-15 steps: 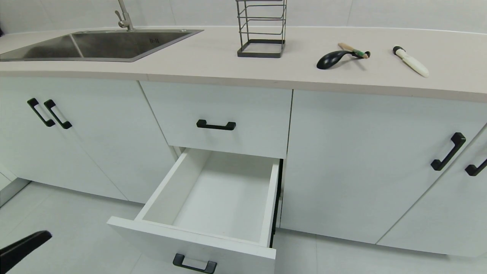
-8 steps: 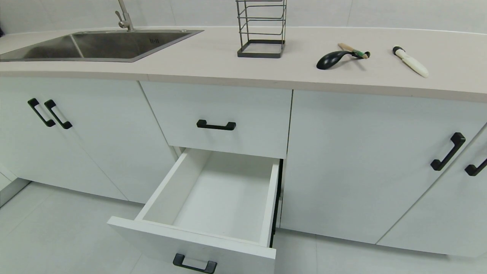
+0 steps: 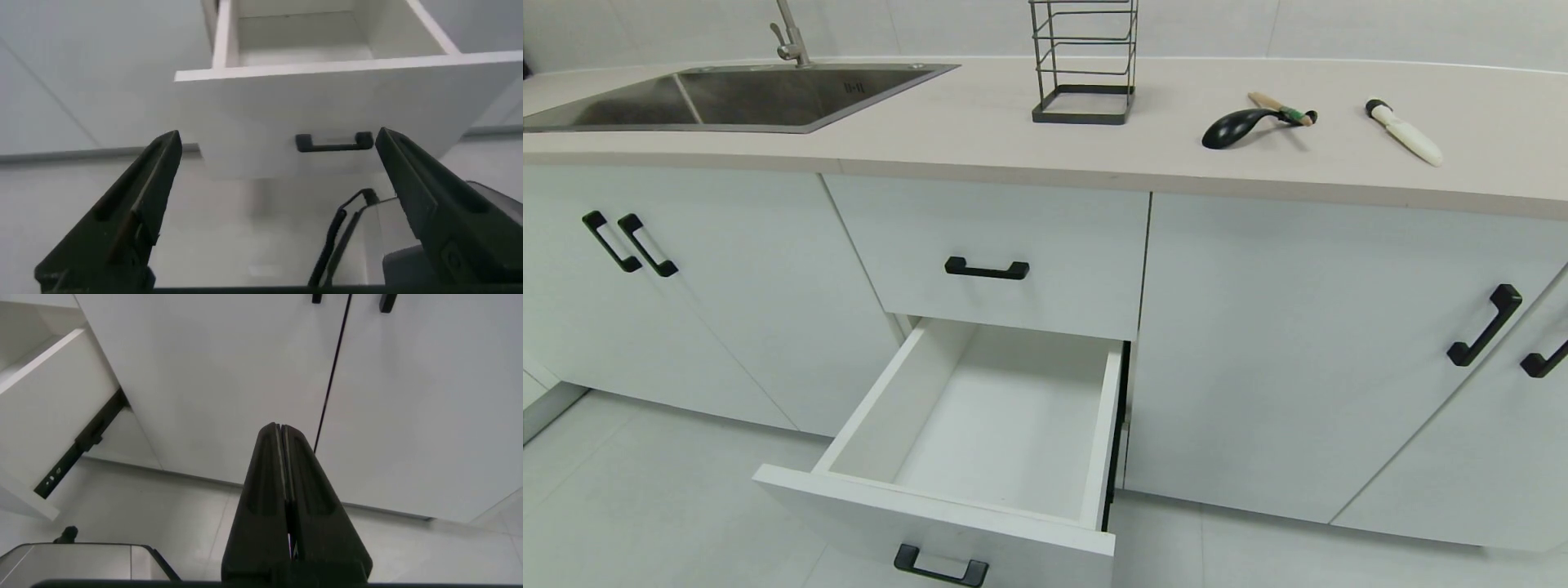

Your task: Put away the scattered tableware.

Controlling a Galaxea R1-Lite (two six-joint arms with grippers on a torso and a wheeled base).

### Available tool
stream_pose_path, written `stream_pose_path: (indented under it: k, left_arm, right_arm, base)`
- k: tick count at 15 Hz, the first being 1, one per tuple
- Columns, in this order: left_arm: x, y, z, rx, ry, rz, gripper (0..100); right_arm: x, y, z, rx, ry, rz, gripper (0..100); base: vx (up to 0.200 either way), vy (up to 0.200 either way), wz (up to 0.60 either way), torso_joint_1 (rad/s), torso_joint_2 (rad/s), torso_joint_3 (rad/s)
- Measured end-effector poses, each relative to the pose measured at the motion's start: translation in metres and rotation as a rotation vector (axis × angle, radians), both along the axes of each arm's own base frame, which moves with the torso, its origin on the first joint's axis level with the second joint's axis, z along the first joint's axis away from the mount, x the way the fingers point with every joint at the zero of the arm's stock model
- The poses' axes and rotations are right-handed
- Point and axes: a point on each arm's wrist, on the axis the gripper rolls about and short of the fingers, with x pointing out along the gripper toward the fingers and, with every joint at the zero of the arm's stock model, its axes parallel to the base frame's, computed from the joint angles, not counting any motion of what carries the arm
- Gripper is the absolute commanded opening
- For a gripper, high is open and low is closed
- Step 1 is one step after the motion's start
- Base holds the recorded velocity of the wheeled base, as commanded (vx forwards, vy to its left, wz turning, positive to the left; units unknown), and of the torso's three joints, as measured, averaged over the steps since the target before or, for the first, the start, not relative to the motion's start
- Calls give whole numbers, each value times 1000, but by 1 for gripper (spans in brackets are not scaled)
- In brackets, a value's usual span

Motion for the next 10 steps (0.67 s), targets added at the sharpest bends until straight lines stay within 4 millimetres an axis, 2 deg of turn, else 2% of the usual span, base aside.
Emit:
stream_pose_path:
  k: [4,10]
  left_arm:
    - [-5,0,-1,-47,-59,199,100]
    - [-7,0,-2,-100,-86,219,100]
  right_arm:
    - [0,0,0,13,0,-2,0]
    - [0,0,0,13,0,-2,0]
  base:
    - [0,0,0,0,0,0]
    - [0,0,0,0,0,0]
